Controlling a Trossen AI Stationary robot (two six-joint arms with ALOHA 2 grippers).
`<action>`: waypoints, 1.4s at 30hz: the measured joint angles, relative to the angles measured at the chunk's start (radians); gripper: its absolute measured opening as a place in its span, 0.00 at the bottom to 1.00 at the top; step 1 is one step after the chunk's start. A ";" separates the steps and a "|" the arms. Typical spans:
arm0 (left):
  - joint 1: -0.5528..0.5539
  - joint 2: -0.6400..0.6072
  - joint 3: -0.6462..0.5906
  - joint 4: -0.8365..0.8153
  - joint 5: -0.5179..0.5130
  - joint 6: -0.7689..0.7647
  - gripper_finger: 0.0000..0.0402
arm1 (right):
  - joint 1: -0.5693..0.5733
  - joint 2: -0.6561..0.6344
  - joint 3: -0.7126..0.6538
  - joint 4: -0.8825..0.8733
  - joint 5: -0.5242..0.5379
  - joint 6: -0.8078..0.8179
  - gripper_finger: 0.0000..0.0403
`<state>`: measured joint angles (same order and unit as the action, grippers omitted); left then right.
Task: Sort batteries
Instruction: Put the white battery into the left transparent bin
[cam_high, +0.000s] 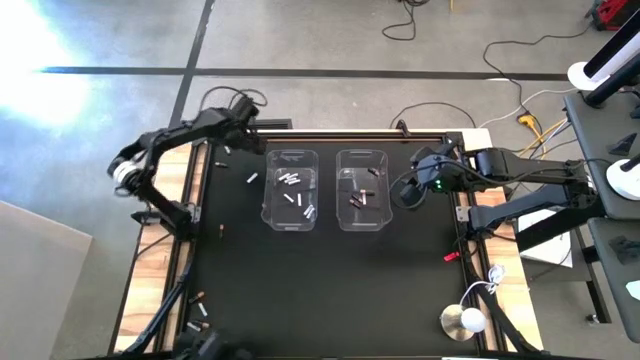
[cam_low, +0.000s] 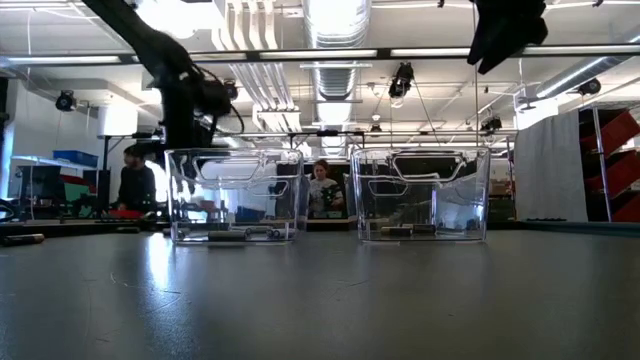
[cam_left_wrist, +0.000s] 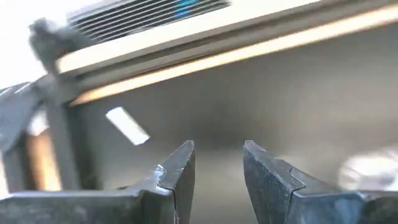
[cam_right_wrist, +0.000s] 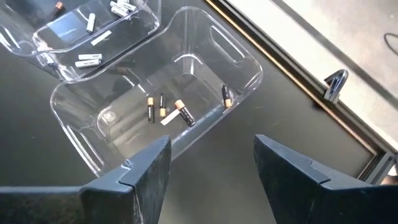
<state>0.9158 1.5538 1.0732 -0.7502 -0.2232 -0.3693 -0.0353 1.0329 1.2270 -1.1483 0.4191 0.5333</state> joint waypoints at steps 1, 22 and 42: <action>0.004 -0.031 -0.006 0.010 0.066 0.053 0.28 | 0.000 0.000 0.000 0.000 0.001 -0.008 0.54; -0.273 -0.313 -0.361 0.022 0.293 0.584 0.28 | -0.002 0.001 0.000 0.001 0.004 -0.021 0.54; -0.309 -0.145 -0.531 0.508 0.363 0.656 0.28 | -0.002 0.001 0.001 0.001 -0.027 0.036 0.54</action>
<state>0.6066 1.4085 0.5419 -0.2422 0.1401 0.2871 -0.0376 1.0344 1.2278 -1.1477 0.3923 0.5693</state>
